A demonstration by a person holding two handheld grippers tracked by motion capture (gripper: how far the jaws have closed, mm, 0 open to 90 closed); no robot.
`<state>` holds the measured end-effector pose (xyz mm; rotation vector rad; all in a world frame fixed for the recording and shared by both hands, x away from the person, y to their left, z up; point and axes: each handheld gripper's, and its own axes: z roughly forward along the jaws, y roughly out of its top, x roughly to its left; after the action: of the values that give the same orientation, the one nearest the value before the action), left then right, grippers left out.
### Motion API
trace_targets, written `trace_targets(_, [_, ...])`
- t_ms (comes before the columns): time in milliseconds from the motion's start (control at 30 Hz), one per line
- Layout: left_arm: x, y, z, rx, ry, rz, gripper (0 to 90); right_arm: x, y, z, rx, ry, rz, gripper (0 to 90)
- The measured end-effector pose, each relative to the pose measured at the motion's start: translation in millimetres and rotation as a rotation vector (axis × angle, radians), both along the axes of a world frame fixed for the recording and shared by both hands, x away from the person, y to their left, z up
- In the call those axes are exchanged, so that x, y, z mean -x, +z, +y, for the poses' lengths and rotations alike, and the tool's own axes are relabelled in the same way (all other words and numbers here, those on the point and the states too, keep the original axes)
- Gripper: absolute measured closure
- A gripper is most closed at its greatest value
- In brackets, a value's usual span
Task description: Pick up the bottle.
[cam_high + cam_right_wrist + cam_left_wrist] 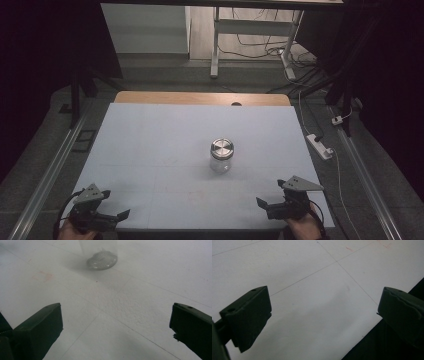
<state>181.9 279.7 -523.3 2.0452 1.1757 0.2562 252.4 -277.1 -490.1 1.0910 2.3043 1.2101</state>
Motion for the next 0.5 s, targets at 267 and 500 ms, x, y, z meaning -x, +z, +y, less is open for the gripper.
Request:
trace_targets(267, [-0.1, 0.0, -0.1, 0.001, -0.004, 0.0, 0.0, -1.4, 1.4, 6.8, -0.011, 0.041, -0.004, 0.0])
trace_targets(500, [-0.3, 0.1, 0.1, 0.003, -0.001, 0.003, 0.0, -5.7, 2.2, 14.9, -0.012, 0.071, -0.015, 0.0])
